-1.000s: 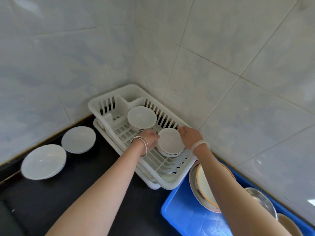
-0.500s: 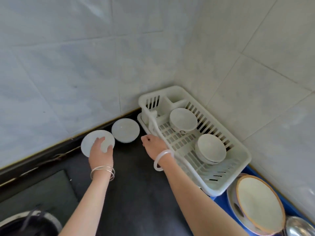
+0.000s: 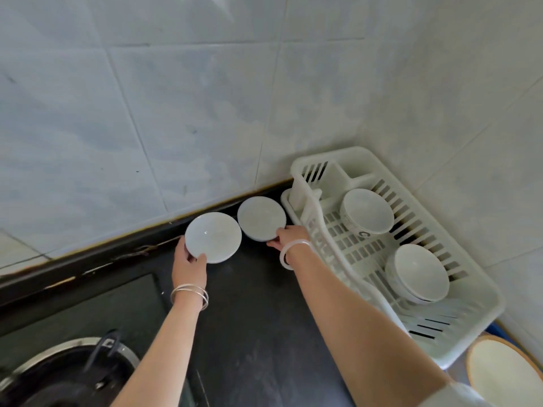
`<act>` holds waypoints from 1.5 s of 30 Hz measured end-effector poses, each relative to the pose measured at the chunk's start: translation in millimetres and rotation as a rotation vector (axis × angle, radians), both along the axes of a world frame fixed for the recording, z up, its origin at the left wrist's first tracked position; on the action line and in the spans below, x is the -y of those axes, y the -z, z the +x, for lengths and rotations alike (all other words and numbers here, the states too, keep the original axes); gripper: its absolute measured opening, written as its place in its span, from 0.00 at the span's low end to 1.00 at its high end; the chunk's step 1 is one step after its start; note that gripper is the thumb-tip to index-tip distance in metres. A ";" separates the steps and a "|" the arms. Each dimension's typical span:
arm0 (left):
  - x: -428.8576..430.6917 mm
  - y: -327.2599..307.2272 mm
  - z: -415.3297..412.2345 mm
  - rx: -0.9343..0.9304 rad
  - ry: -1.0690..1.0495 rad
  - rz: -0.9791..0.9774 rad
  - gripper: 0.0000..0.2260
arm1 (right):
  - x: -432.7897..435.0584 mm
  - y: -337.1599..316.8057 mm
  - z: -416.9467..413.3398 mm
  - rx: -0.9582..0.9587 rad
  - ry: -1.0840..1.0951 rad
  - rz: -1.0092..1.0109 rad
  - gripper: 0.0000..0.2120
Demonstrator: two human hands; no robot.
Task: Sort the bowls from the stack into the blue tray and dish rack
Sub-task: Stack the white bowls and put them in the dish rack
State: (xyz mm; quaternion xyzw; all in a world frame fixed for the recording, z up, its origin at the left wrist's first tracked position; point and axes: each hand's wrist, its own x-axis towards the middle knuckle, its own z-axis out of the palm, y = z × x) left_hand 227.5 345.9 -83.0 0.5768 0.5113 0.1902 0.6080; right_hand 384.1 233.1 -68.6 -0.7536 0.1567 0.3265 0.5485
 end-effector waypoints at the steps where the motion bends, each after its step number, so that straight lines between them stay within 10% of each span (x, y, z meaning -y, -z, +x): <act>1: -0.9 0.2 -0.5 0.016 -0.003 -0.013 0.27 | 0.7 1.1 -0.2 0.032 0.022 0.014 0.06; 17: -16.0 -1.6 -4.2 0.328 -0.135 -0.442 0.13 | -37.7 -47.0 -37.9 0.297 -0.347 -0.230 0.05; 29: -23.5 4.9 -7.7 0.251 -0.123 -0.364 0.15 | -41.9 -36.5 -49.9 0.314 -0.500 -0.344 0.04; 37: -37.0 -1.0 -1.7 0.210 -0.090 -0.422 0.17 | -40.1 -34.9 -53.8 -0.083 -0.395 0.014 0.24; 45: -17.2 -28.6 -3.0 0.188 -0.019 -0.386 0.18 | -17.4 -53.8 -59.5 -0.141 -0.183 0.195 0.18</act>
